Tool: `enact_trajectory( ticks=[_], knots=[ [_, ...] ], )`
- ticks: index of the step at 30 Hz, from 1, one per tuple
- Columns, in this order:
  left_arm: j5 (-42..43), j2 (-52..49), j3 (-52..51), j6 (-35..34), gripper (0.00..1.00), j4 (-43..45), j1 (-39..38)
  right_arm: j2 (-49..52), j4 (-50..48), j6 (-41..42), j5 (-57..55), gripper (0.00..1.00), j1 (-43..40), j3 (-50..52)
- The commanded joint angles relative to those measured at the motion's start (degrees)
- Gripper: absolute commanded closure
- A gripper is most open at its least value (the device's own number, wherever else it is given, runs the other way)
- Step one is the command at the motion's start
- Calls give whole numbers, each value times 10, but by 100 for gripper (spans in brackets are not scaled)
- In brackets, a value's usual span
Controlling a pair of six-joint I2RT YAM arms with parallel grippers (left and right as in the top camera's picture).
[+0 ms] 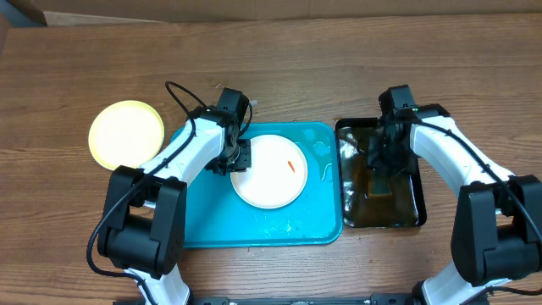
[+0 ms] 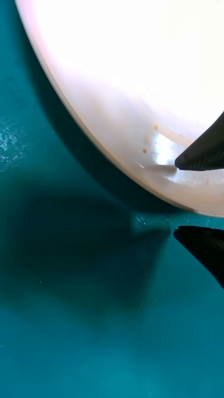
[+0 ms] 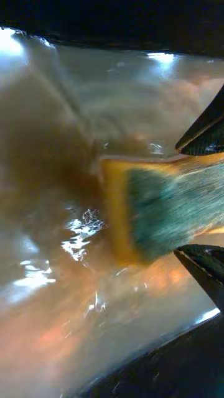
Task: Clean dirty plates on tray and stack at the side
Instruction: 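Grasp the sponge with the right gripper and dip it in the water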
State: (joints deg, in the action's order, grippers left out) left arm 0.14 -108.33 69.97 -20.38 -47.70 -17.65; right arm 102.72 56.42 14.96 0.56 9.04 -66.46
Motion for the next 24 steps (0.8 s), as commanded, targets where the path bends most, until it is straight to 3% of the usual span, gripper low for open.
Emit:
enact_trajectory(
  ticks=[1,8,11,16,22,24],
  knots=[
    [-6,-1,-5,9,68,1,-4,-3,4,-1,-5,54,-1,1],
    [-6,-1,-5,9,68,0,-4,-3,-54,-12,-4,55,0,53],
    [-6,-1,-5,9,68,0,-4,-3,-58,-12,-3,66,0,63],
    [-5,-1,-5,9,68,0,-4,-3,-58,-15,11,96,0,64],
    [0,-1,-5,7,65,0,-4,-3,-58,-26,17,96,0,64],
    [-1,-1,-5,5,69,0,-4,-3,-55,-49,21,96,-1,59]
  ],
)
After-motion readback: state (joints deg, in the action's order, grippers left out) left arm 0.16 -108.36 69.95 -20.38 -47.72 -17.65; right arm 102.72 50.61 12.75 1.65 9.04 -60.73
